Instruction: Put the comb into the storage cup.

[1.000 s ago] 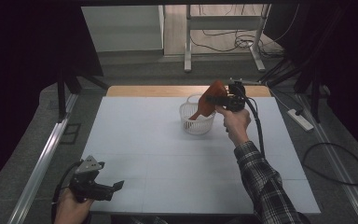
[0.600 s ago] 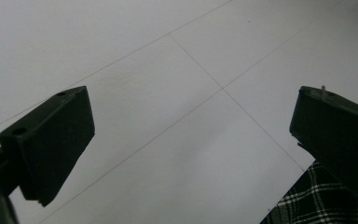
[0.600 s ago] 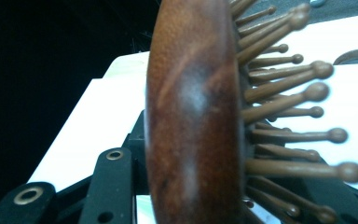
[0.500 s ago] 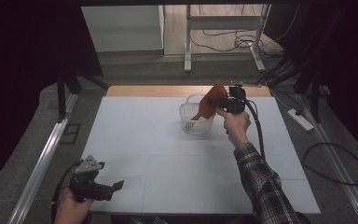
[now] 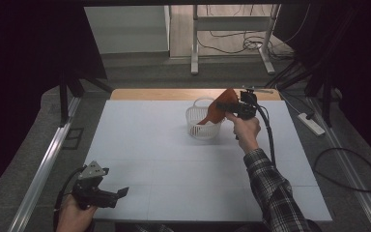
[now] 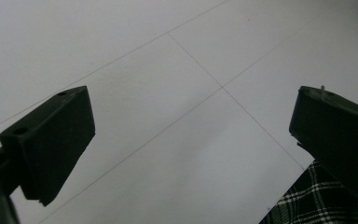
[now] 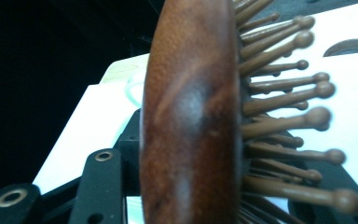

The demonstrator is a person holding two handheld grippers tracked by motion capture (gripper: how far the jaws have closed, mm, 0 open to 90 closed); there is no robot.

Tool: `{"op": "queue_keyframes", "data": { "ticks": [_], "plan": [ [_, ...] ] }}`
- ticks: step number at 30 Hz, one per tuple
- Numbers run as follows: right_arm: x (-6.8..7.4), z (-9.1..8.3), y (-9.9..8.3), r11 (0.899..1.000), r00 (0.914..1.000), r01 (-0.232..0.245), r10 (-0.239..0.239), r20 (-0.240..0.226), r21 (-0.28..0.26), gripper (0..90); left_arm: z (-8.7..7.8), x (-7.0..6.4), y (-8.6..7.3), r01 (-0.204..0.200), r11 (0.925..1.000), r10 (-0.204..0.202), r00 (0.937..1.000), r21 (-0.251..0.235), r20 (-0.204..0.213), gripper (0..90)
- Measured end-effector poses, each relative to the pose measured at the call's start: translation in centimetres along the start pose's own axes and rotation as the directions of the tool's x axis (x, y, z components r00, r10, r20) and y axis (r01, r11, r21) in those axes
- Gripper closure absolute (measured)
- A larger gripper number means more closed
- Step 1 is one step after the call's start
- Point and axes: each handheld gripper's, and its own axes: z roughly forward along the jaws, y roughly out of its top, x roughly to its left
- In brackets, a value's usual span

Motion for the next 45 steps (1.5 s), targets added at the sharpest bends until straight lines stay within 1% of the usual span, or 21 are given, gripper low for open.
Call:
{"op": "queue_keyframes", "data": {
  "ticks": [5, 14, 18, 23, 27, 31, 33, 36, 43, 45],
  "plan": [
    [-0.04, 0.14, -0.14, 1.000, 0.9999, -0.004, 0.004, 0.016, -0.011, 44.9, 0.01, -0.05, 0.01, -0.004, 1.0000, 0.004, 1.0000, 0.004, -0.003, 0.8],
    [-0.14, 0.15, -0.14, 1.000, 0.9989, 0.011, -0.011, 0.046, -0.007, 39.6, 0.03, -0.09, 0.03, -0.008, 0.9999, 0.008, 1.0000, 0.006, -0.004, 0.8],
    [-0.46, 0.16, -0.15, 1.000, 0.9988, 0.001, -0.002, 0.049, 0.008, 35.8, 0.05, -0.12, 0.04, -0.010, 0.9999, 0.010, 0.9999, 0.008, -0.005, 0.9],
    [-0.44, 0.18, -0.26, 1.000, 0.9989, 0.005, -0.006, 0.047, 0.007, 32.4, 0.06, -0.13, 0.04, -0.010, 0.9999, 0.010, 0.9999, 0.009, -0.006, 0.9],
    [-0.31, 0.15, -0.27, 1.000, 0.9985, 0.017, -0.017, 0.053, 0.006, 29.6, 0.06, -0.14, 0.05, -0.011, 0.9999, 0.011, 0.9999, 0.009, -0.007, 0.9],
    [-0.20, 0.05, -0.28, 0.999, 0.9966, 0.040, -0.041, 0.071, 0.004, 26.0, 0.07, -0.15, 0.05, -0.012, 0.9999, 0.012, 0.9999, 0.010, -0.007, 0.9],
    [-0.22, 0.03, -0.28, 0.999, 0.9965, 0.046, -0.046, 0.069, 0.007, 24.4, 0.07, -0.14, 0.05, -0.012, 0.9999, 0.012, 0.9999, 0.010, -0.007, 0.9],
    [-0.17, 0.01, -0.28, 0.998, 0.9942, 0.069, -0.070, 0.082, 0.012, 21.2, 0.08, -0.14, 0.05, -0.012, 0.9999, 0.012, 0.9999, 0.011, -0.007, 0.9],
    [0.01, 0.00, -0.29, 0.996, 0.9923, 0.087, -0.088, 0.088, 0.017, 18.4, 0.09, -0.15, 0.06, -0.012, 0.9999, 0.012, 0.9999, 0.012, -0.008, 0.9],
    [0.04, -0.04, -0.28, 0.996, 0.9912, 0.090, -0.091, 0.096, 0.015, 16.9, 0.09, -0.16, 0.07, -0.012, 0.9999, 0.012, 0.9999, 0.012, -0.008, 0.9]
  ]
}}
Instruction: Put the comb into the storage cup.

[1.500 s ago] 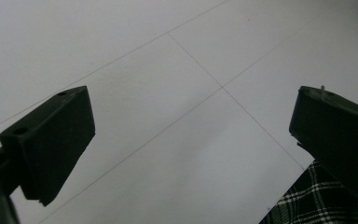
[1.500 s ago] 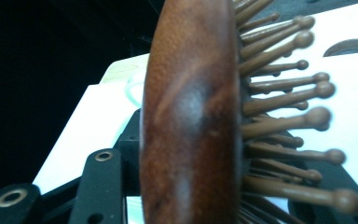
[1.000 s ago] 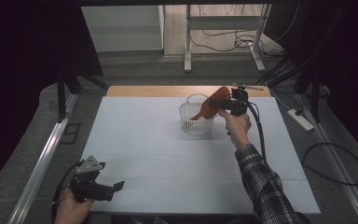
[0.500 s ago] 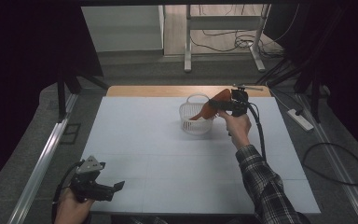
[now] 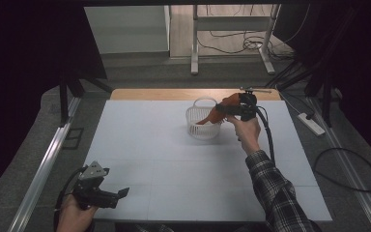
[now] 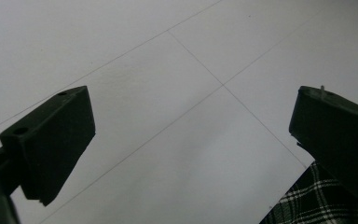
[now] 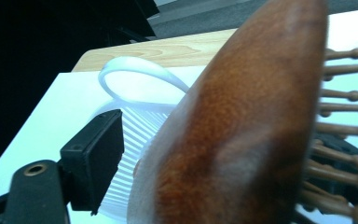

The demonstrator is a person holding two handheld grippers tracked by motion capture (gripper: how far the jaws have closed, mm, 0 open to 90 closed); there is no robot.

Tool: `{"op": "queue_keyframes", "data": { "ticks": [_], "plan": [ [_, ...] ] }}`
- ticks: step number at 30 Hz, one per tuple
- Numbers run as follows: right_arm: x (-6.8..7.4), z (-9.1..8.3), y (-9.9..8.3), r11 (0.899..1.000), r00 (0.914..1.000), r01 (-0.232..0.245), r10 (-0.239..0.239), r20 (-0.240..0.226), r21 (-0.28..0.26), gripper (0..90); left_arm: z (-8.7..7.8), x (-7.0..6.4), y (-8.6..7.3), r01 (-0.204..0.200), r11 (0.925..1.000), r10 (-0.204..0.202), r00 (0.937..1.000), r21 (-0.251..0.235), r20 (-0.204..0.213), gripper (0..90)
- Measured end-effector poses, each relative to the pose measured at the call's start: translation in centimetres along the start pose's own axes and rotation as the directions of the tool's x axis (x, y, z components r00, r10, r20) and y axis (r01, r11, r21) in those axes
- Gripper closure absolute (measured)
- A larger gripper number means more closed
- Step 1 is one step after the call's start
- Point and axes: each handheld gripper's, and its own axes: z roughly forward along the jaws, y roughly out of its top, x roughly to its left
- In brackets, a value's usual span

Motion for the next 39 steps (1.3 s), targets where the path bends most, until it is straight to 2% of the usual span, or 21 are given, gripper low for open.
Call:
{"op": "queue_keyframes", "data": {
  "ticks": [3, 9, 13, 20, 25, 39],
  "plan": [
    [0.0, -0.2, 0.1, 1.000, 0.9999, 0.009, -0.009, 0.009, -0.005, 15.9, 0.0, 0.0, 0.0, -0.001, 1.0000, 0.001, 1.0000, 0.001, 0.000, 0.9],
    [-0.1, -0.6, 0.2, 1.000, 0.9999, 0.015, -0.015, -0.004, -0.009, 12.1, 0.0, 0.0, 0.0, -0.002, 1.0000, 0.002, 1.0000, 0.001, -0.001, 0.9],
    [0.1, -0.9, 0.3, 0.999, 0.9987, 0.050, -0.050, -0.008, -0.004, 8.0, 0.0, 0.0, 0.0, 0.000, 1.0000, 0.000, 1.0000, 0.000, -0.002, 0.9],
    [0.5, -1.2, 0.2, 0.993, 0.9935, 0.114, -0.114, -0.001, 0.024, 5.0, 0.0, 0.0, 0.0, -0.001, 1.0000, 0.001, 1.0000, 0.001, -0.001, 0.9],
    [0.5, -1.4, 0.1, 0.991, 0.9917, 0.129, -0.128, -0.007, 0.032, 3.9, 0.0, 0.0, 0.0, -0.002, 1.0000, 0.002, 1.0000, 0.000, -0.001, 0.9],
    [0.9, -2.1, -0.1, 0.977, 0.9788, 0.205, -0.205, -0.002, 0.051, 0.1, 0.0, 0.0, 0.0, -0.002, 1.0000, 0.002, 1.0000, 0.000, -0.003, 0.8]
  ]
}}
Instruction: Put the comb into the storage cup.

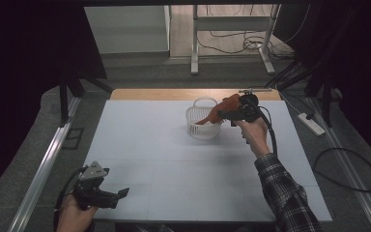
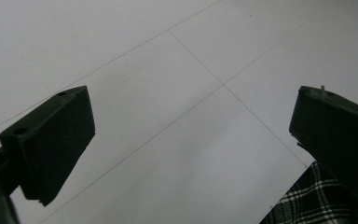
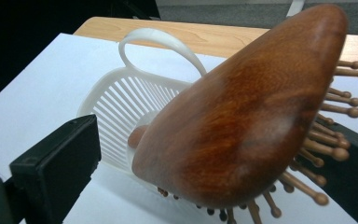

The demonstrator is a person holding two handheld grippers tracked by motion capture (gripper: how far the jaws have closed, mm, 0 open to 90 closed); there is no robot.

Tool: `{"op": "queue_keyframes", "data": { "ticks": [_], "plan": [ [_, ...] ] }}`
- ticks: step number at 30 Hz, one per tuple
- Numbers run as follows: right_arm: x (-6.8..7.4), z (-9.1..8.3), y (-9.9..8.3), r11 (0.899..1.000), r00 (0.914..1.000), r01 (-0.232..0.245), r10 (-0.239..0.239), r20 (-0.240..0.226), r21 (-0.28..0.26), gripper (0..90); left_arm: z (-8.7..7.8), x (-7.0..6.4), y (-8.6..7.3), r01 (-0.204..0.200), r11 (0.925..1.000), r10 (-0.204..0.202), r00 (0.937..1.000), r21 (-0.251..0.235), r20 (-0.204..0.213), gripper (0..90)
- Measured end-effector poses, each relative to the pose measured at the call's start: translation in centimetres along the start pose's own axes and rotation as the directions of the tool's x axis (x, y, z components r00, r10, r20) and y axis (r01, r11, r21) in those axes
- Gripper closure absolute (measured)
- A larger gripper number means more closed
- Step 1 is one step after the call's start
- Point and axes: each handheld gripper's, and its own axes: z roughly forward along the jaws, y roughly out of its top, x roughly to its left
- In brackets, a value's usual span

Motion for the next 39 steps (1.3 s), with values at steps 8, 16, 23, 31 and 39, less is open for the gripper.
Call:
{"op": "queue_keyframes", "data": {
  "ticks": [8, 16, 23, 31, 39],
  "plan": [
    [0.3, -0.5, -0.2, 0.999, 0.9988, 0.046, -0.046, 0.014, 0.012, 0.0, 0.0, 0.0, 0.0, -0.002, 1.0000, 0.002, 1.0000, 0.001, -0.001, 0.7],
    [0.5, -1.4, -0.5, 0.998, 0.9977, 0.067, -0.067, 0.011, 0.009, 0.0, 0.0, 0.0, 0.0, -0.004, 1.0000, 0.004, 1.0000, 0.002, 0.000, 0.7],
    [0.8, -2.1, -0.9, 0.997, 0.9966, 0.082, -0.082, 0.009, 0.011, 0.0, 0.0, 0.0, 0.0, -0.004, 1.0000, 0.004, 1.0000, 0.002, -0.001, 0.7],
    [1.1, -2.7, -1.6, 0.994, 0.9946, 0.103, -0.103, 0.004, 0.018, 0.0, 0.0, 0.0, 0.0, -0.005, 1.0000, 0.005, 1.0000, 0.002, -0.002, 0.7],
    [1.5, -3.6, -2.4, 0.991, 0.9913, 0.132, -0.132, -0.003, 0.004, 0.0, 0.0, 0.0, 0.0, -0.003, 1.0000, 0.003, 1.0000, 0.001, -0.003, 0.6]
  ]
}}
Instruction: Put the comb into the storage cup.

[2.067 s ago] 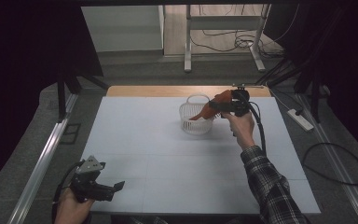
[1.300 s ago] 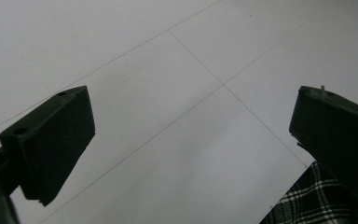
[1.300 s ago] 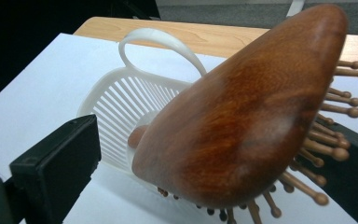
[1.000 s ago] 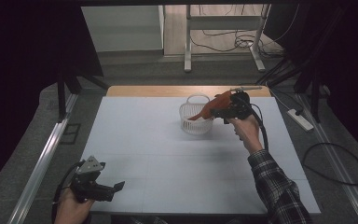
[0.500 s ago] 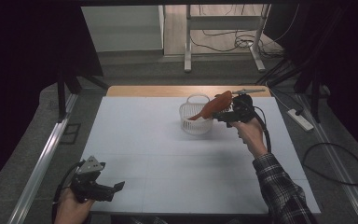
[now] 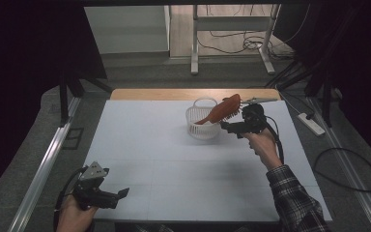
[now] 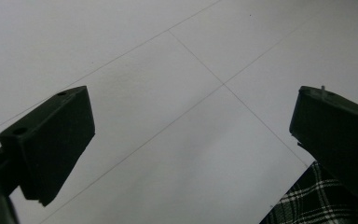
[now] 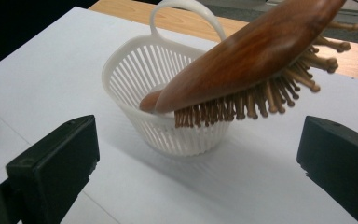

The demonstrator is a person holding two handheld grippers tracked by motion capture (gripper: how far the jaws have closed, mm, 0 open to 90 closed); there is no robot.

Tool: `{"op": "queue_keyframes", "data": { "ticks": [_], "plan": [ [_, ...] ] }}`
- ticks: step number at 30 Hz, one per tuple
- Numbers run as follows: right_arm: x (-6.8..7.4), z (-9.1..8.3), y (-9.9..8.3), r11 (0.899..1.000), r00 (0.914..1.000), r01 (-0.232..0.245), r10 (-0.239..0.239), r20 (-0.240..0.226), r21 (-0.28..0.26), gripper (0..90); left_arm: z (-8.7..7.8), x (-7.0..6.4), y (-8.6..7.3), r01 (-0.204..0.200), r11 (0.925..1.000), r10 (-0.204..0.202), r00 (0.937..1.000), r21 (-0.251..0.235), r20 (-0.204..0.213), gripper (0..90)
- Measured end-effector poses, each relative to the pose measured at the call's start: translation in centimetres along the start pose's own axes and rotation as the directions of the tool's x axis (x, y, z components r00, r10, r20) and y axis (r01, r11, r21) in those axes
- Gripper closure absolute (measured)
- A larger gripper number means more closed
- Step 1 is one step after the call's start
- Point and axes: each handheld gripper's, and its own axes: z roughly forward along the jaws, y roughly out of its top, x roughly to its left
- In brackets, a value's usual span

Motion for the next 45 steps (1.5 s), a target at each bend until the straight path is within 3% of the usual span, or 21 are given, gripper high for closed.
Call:
{"op": "queue_keyframes", "data": {
  "ticks": [12, 20, 30, 45],
  "plan": [
    [0.4, -1.2, -1.2, 0.999, 0.9989, 0.047, -0.047, -0.001, 0.016, 0.0, 0.0, 0.0, 0.0, 0.001, 1.0000, -0.001, 1.0000, -0.003, 0.000, 0.5],
    [0.9, -2.0, -2.4, 0.998, 0.9970, 0.061, -0.059, -0.050, 0.022, 0.0, -0.1, 0.0, 0.0, -0.001, 1.0000, 0.001, 1.0000, -0.004, 0.000, 0.5],
    [1.7, -2.6, -3.5, 0.996, 0.9937, 0.085, -0.083, -0.076, 0.021, 0.0, -0.1, 0.0, -0.1, -0.002, 1.0000, 0.002, 1.0000, -0.009, 0.003, 0.2],
    [2.5, -4.0, -6.0, 0.990, 0.9890, 0.130, -0.125, -0.079, 0.058, 0.0, -0.3, 0.1, -0.2, 0.009, 0.9995, -0.009, 0.9999, -0.032, 0.006, 0.0]
  ]
}}
